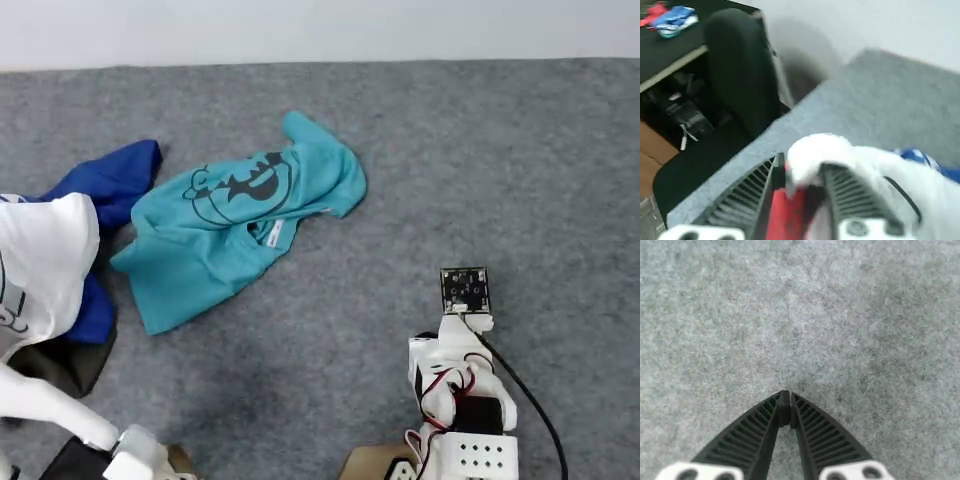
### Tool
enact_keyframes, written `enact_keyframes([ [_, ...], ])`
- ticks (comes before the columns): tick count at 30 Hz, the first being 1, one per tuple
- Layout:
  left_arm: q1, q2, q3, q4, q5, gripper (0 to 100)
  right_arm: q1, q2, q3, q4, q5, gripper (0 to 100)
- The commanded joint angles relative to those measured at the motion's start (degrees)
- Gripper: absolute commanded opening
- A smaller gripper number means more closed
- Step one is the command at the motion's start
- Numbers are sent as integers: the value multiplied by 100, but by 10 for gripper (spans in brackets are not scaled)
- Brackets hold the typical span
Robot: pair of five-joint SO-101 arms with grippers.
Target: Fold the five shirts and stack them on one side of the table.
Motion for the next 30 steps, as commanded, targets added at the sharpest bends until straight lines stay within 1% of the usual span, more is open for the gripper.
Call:
enact_keyframes([
  [1, 264, -264, -22, 484, -185, 257, -48, -40, 70, 22, -26, 9],
  [5, 527, -431, -13, 941, -316, 261, -48, -40, 70, 22, -26, 9],
  [8, 879, -659, -13, 1310, -290, 261, -48, -40, 70, 22, -26, 9],
  [12, 1741, -1055, 4, 2277, -273, 261, -48, -40, 70, 22, -26, 9],
  [16, 2866, -1380, 40, 3376, -264, 261, -48, -40, 70, 22, -26, 9],
  [18, 3165, -1582, 207, 3323, -105, 249, -48, -40, 70, 22, -26, 9],
  [21, 3262, -1855, 435, 3323, 70, 227, -48, -40, 70, 22, -26, 9],
  [27, 3640, -2479, 1086, 3323, 70, 176, -57, -40, 70, 22, -26, 9],
  [30, 3947, -2804, 1560, 3323, 62, 161, -75, -40, 70, 4, -44, 9],
])
